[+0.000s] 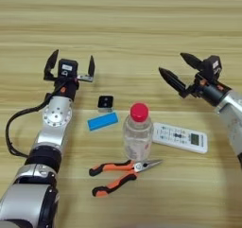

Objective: Move the objects on the table

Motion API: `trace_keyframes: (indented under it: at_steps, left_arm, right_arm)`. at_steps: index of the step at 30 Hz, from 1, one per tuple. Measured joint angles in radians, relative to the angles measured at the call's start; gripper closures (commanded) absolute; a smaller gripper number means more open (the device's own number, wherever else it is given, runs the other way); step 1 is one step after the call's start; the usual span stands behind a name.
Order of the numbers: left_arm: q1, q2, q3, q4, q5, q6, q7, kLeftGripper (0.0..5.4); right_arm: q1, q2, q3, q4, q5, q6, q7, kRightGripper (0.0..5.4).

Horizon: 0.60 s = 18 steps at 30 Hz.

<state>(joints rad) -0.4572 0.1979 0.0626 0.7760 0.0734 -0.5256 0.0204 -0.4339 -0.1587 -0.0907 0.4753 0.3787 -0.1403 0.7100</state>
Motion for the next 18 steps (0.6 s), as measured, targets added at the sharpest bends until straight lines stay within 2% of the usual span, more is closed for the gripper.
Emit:
trace_keyframes:
  at_steps: [3, 7, 10, 18]
  left_arm:
    - [0.001, 0.001, 0.000, -0.002, 0.000, 0.000, -0.001, 0.00]
    - [0.002, 0.001, 0.000, -0.011, 0.000, 0.000, -0.003, 0.00]
    - [0.002, 0.001, 0.000, -0.014, 0.000, 0.000, -0.004, 0.00]
    - [0.002, 0.001, 0.000, -0.014, 0.000, 0.001, -0.005, 0.00]
  right_arm:
    - [-0.032, 0.001, -0.020, 0.100, -0.046, -0.083, -0.059, 0.02]
    - [-0.083, -0.020, -0.030, 0.280, -0.146, -0.175, -0.182, 0.02]
    - [-0.116, -0.035, -0.027, 0.354, -0.198, -0.238, -0.229, 0.02]
    - [-0.151, -0.036, -0.031, 0.451, -0.237, -0.308, -0.291, 0.02]
